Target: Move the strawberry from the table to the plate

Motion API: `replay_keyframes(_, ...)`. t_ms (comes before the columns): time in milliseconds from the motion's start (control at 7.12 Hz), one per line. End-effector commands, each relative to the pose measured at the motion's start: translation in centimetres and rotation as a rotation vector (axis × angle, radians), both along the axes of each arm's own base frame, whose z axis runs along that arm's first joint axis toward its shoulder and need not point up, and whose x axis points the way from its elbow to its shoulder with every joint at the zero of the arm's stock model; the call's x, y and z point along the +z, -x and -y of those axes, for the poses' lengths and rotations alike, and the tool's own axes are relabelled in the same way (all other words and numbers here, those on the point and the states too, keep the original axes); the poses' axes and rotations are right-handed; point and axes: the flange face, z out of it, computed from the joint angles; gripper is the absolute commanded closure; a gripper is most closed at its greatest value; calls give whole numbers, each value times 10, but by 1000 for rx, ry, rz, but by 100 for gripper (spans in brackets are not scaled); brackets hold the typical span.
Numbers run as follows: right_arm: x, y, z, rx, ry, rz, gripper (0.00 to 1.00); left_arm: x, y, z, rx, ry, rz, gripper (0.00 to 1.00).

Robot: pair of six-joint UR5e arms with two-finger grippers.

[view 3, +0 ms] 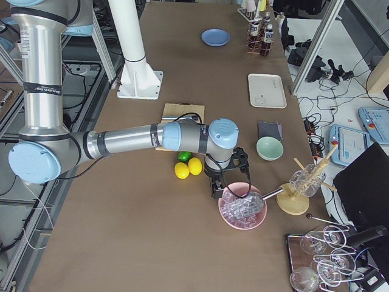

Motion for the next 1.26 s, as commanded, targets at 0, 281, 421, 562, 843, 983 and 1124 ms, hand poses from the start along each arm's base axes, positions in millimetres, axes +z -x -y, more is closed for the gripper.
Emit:
replay_keyframes(0,0,1,0,-3,-2,0,0,10,0,-11,4,8,17,3)
replay_keyframes(281,3,1,-2,-2,6,1,0,20,2,-10,5,38,66,3)
replay_keyframes(421,4,1,-3,-2,8,1,0,28,3,-8,7,49,64,3)
replay_keyframes(562,5,1,-5,-2,11,1,0,22,3,-9,9,35,72,3)
replay_keyframes(843,7,1,-6,-1,16,3,0,25,0,-8,16,40,70,3)
replay_keyframes(983,7,1,-6,-1,16,1,0,24,-6,-6,30,39,69,3)
replay_keyframes(1124,7,1,-6,-1,16,3,0,25,-8,-5,34,40,69,3)
